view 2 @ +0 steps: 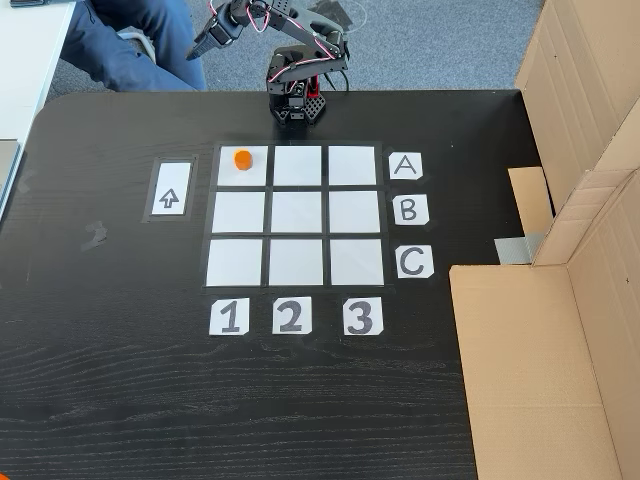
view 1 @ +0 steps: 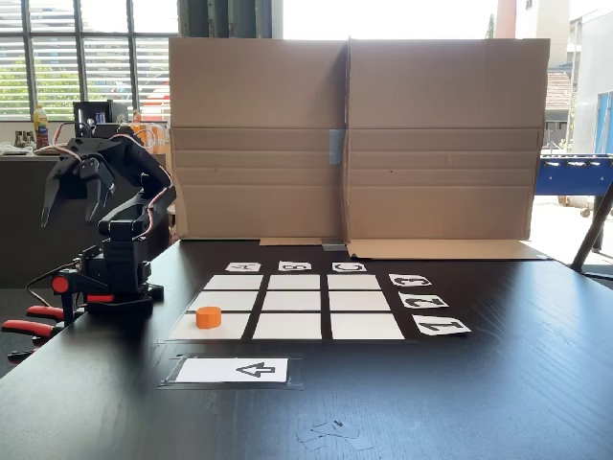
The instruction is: Pick up the round, orange token and place it in the grid on square A1.
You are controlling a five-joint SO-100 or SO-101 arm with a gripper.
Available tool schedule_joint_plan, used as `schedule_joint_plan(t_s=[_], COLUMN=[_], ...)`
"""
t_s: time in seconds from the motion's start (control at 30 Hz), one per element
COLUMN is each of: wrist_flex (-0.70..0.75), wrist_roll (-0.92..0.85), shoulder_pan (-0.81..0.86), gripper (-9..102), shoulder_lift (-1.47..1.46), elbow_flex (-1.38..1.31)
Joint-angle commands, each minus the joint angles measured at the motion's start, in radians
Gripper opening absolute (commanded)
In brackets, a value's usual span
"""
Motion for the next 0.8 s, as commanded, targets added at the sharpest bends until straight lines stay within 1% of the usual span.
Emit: schedule_joint_plan(t_s=[0.0,0.1,0.27,0.6,0.77], wrist_flex=[-0.023,-0.028,-0.026,-0.032,-0.06], wrist_roll=[-0.018,-0.035,-0.06,-0.067,-0.064], shoulder_pan=[0.021,0.02,0.014,-0.003,-0.012], gripper=[27,26,19,13,9], shoulder_lift=[0.044,0.098,0.178,0.244,0.247], elbow_flex=[0.084,0.184,0.331,0.5,0.526])
